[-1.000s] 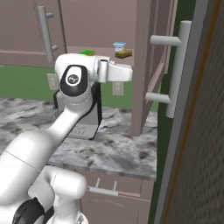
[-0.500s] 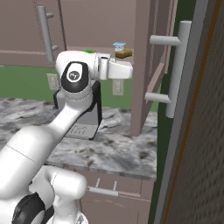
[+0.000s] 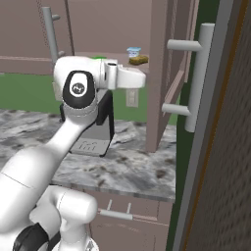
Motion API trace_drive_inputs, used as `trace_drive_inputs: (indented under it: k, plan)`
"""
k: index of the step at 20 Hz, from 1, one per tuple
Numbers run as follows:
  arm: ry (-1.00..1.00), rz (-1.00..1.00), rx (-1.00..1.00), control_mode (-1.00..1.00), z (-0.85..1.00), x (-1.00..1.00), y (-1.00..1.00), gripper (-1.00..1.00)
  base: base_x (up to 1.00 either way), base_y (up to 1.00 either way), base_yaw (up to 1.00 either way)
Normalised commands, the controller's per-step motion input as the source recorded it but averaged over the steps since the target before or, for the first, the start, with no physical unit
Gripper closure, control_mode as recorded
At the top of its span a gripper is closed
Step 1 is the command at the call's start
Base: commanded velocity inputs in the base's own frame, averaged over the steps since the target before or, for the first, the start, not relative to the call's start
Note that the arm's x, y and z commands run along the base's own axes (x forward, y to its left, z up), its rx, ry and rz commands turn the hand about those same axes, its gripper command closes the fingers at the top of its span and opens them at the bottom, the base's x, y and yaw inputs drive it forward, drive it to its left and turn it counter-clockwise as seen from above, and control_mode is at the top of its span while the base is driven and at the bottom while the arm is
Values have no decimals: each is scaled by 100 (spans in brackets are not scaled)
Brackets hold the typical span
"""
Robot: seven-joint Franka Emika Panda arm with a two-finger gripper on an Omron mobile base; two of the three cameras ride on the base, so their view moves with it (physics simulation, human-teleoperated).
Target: Pick the sponge and sponge from the cabinet and place them on the counter.
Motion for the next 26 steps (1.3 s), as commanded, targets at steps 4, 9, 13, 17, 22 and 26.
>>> trace_drive_inputs:
  k: [4,9,13,17,22,26]
  plan:
    - [1,19,0,-100,0,-33,20,-100,0,0,0]
    - [0,19,0,-100,0,-36,29,-100,0,0,0]
    - [1,19,-1,-100,0,-30,39,-100,0,0,0]
    - [0,19,0,-100,0,-25,44,-100,0,0,0]
    - [0,18,0,-100,0,-23,46,-100,0,0,0]
    - [1,18,0,-100,0,-21,47,-100,0,0,0]
